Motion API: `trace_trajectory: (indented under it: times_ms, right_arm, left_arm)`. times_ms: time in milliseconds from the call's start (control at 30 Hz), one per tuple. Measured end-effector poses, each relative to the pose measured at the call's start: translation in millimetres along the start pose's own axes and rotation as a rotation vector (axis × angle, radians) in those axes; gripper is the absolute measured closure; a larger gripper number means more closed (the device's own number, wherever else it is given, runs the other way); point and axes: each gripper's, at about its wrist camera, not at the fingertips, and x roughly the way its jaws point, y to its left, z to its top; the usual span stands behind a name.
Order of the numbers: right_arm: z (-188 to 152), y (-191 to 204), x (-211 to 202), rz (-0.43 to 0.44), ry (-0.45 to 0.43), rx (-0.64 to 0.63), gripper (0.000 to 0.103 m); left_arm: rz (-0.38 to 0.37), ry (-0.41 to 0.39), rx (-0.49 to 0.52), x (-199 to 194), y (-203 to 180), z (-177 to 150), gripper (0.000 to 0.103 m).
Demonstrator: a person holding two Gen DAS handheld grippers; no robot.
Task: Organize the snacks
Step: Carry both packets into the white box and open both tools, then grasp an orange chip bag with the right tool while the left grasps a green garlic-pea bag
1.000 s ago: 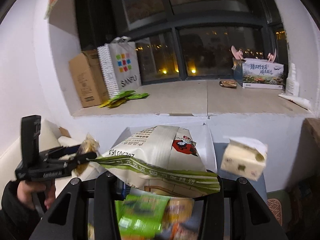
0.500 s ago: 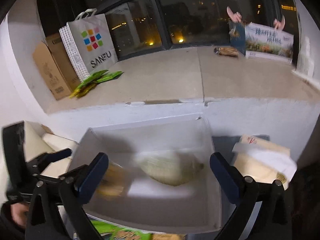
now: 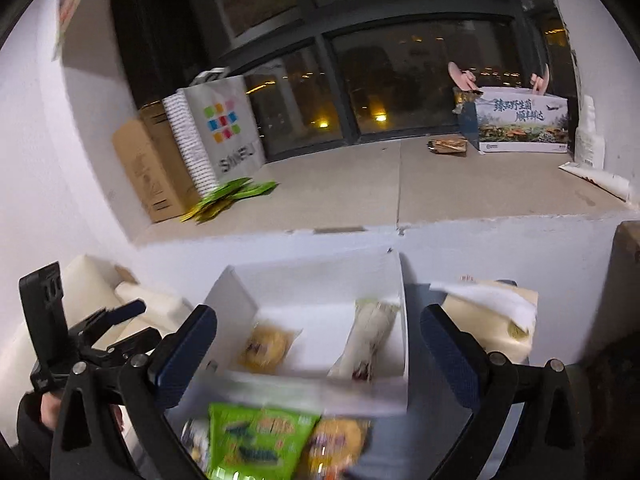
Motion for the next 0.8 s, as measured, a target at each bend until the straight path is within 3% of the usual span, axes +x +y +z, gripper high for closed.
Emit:
trace_trajectory:
  times_ms: [167, 367, 500, 633, 733, 800]
  right_arm:
    - [-43, 6, -52, 0.005, -0.023, -0.036, 0.000]
    - [-104, 19, -95, -0.032, -0.021, -0.089, 0.000]
    - [-146, 24, -108, -0.097, 0.032, -0.157, 0.000]
    - [-172, 23, -112, -0.192, 0.085, -0.245, 0.000]
    - [-182, 9, -113, -0.208, 0.097, -0.200, 0.000]
    - [-185, -8, -113, -0.177, 0.080, -0.104, 0.000]
  left_arm:
    - [-0.051, 0.016, 0.051, -46, -24, -34, 0.000]
    - [-0.085, 0.006, -0.001, -92, -39, -82, 0.000]
    - [-0.142, 0.002, -0.058, -113, -42, -105, 0.000]
    - [-0.156, 0.001, -0.041, -129, -51, -122, 0.000]
    - [-0.158, 0.002, -0.029, -135, -57, -129, 0.000]
    - [-0.164, 0.004, -0.026, -138, -61, -132, 0.000]
